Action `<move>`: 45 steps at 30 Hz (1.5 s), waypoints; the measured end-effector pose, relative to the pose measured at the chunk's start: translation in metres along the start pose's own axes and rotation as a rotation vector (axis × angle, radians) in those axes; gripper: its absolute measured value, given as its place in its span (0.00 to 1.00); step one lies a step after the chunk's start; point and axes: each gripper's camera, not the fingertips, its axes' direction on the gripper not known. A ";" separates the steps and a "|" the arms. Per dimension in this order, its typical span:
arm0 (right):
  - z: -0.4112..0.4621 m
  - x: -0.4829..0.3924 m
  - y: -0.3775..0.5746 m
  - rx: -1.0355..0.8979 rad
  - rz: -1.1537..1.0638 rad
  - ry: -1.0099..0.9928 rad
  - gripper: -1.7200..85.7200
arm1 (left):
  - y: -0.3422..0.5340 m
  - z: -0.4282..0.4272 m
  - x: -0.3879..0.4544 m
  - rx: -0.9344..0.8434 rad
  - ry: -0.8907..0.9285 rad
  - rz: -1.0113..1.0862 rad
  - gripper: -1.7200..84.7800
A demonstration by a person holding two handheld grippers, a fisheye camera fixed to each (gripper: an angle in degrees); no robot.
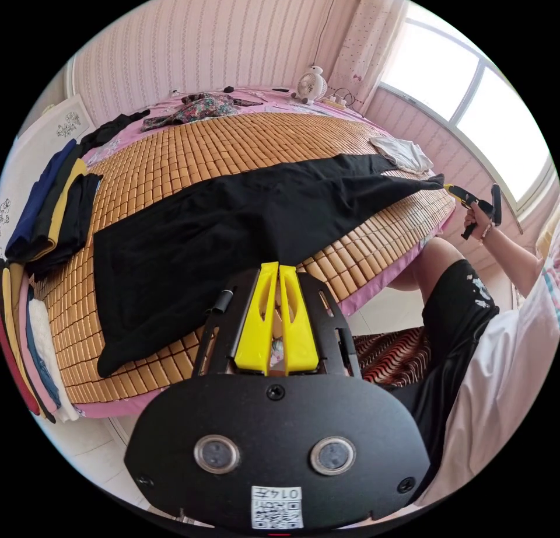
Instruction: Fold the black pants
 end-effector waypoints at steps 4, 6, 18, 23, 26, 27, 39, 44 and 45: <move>0.007 0.038 0.043 -0.134 0.140 0.064 0.07 | 0.024 -0.002 -0.005 -0.078 0.025 -0.034 0.01; 0.004 0.042 0.045 -0.110 0.169 0.081 0.08 | 0.028 -0.002 -0.009 -0.091 0.052 -0.067 0.01; 0.076 0.010 -0.036 -0.147 -0.026 0.275 0.08 | 0.012 0.002 -0.005 -0.146 0.030 -0.029 0.01; 0.105 0.011 -0.046 -0.174 -0.052 0.275 0.04 | 0.007 0.007 -0.004 -0.170 0.032 -0.026 0.01; 0.103 0.007 -0.052 -0.205 -0.025 0.222 0.03 | 0.002 0.011 -0.005 -0.188 0.027 -0.007 0.01; 0.098 0.006 -0.054 -0.192 -0.015 0.218 0.03 | 0.000 0.012 -0.004 -0.197 0.024 0.002 0.01; 0.105 -0.026 -0.079 -0.105 0.013 0.322 0.05 | -0.004 -0.001 -0.022 -0.111 0.108 -0.107 0.03; 0.134 -0.061 -0.074 -0.146 -0.083 0.275 0.06 | 0.004 -0.029 -0.065 0.001 0.055 -0.266 0.02; 0.140 -0.066 -0.076 -0.149 -0.093 0.269 0.06 | 0.003 -0.034 -0.081 0.025 0.020 -0.320 0.02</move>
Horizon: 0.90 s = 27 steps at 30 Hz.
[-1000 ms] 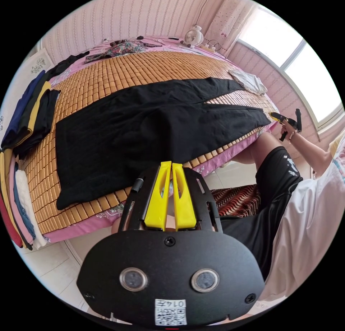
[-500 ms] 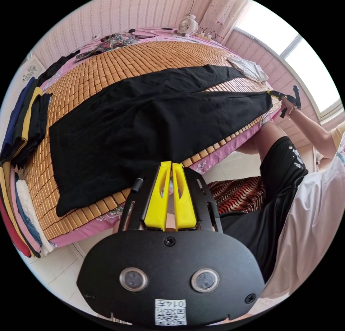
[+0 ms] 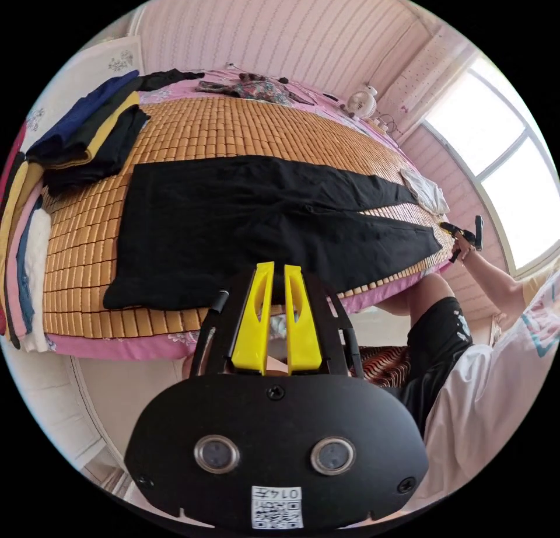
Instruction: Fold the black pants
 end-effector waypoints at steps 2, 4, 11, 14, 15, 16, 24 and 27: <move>0.018 -0.028 -0.018 -0.016 -0.048 -0.018 0.05 | -0.011 -0.006 -0.025 0.035 -0.075 -0.097 0.02; 0.033 -0.049 -0.034 -0.023 -0.063 0.005 0.04 | -0.024 -0.008 -0.056 0.083 -0.309 -0.218 0.01; 0.087 -0.127 -0.075 -0.059 -0.166 -0.045 0.02 | -0.033 0.032 -0.098 -0.058 -0.445 -0.259 0.01; 0.111 -0.164 -0.066 -0.153 -0.301 0.023 0.02 | -0.029 0.029 -0.094 -0.073 -0.472 -0.242 0.01; 0.110 -0.170 -0.062 -0.123 -0.328 0.043 0.02 | -0.029 0.029 -0.092 -0.096 -0.529 -0.224 0.01; 0.113 -0.178 -0.057 -0.114 -0.365 0.099 0.02 | -0.028 0.029 -0.093 -0.121 -0.573 -0.211 0.01; 0.127 -0.207 -0.047 -0.115 -0.452 0.171 0.02 | -0.031 0.014 -0.138 -0.076 -0.563 -0.381 0.01; 0.132 -0.212 -0.050 -0.113 -0.420 0.160 0.02 | -0.037 0.010 -0.155 -0.050 -0.491 -0.443 0.01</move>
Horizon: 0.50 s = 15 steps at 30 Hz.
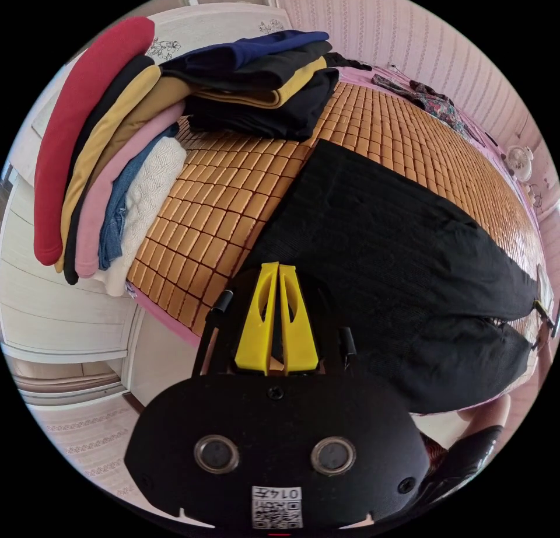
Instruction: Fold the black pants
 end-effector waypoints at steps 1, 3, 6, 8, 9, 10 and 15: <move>0.000 0.000 -0.001 -0.002 0.018 -0.016 0.02 | -0.002 0.000 -0.009 -0.006 0.042 -0.032 0.01; -0.001 0.003 0.002 0.013 0.056 -0.066 0.02 | 0.001 -0.002 -0.020 0.002 0.098 -0.045 0.01; -0.010 0.005 0.014 0.057 0.108 -0.123 0.01 | 0.008 -0.015 -0.038 0.032 0.181 -0.089 0.01; -0.015 -0.003 0.017 0.068 0.056 -0.124 0.01 | 0.008 -0.029 -0.039 0.094 0.185 -0.065 0.01; -0.015 -0.005 0.017 0.067 0.040 -0.114 0.01 | 0.000 -0.036 -0.036 0.114 0.170 -0.024 0.01; -0.017 -0.010 0.015 0.069 0.014 -0.094 0.01 | -0.013 -0.041 -0.030 0.129 0.166 0.021 0.01; -0.008 -0.020 0.001 0.025 0.033 -0.116 0.02 | -0.080 -0.034 0.005 0.139 0.167 0.142 0.01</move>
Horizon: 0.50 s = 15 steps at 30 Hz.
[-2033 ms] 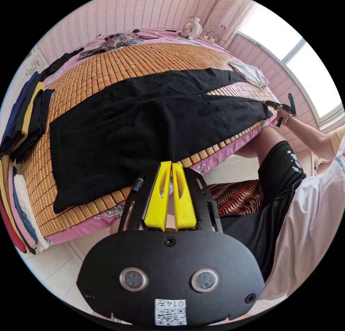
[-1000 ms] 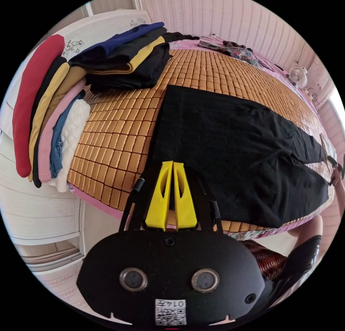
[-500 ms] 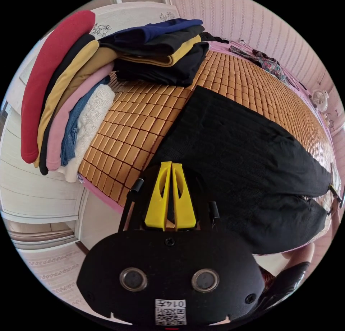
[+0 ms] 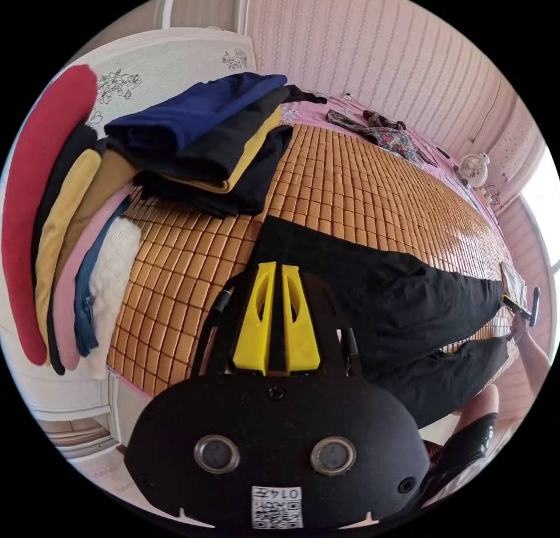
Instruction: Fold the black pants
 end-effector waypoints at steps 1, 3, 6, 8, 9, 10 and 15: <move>0.005 -0.004 -0.002 -0.025 -0.003 -0.001 0.02 | -0.014 0.015 0.005 -0.038 -0.015 0.016 0.01; 0.006 -0.011 -0.004 -0.017 -0.024 0.037 0.02 | -0.027 0.040 0.012 -0.118 -0.039 0.056 0.01; 0.007 -0.022 -0.006 -0.024 -0.101 0.101 0.02 | -0.039 0.047 0.013 -0.121 -0.082 0.107 0.01; 0.007 -0.028 -0.006 -0.014 -0.158 0.144 0.02 | -0.042 0.045 0.007 -0.115 -0.128 0.094 0.01; 0.007 -0.029 -0.005 -0.009 -0.164 0.149 0.02 | -0.041 0.044 0.004 -0.109 -0.179 0.091 0.01; 0.007 -0.029 -0.005 0.006 -0.157 0.147 0.02 | -0.038 0.042 -0.002 -0.093 -0.205 0.062 0.01; 0.000 -0.019 -0.006 0.018 -0.088 0.095 0.02 | -0.030 0.033 -0.034 -0.040 -0.103 -0.133 0.01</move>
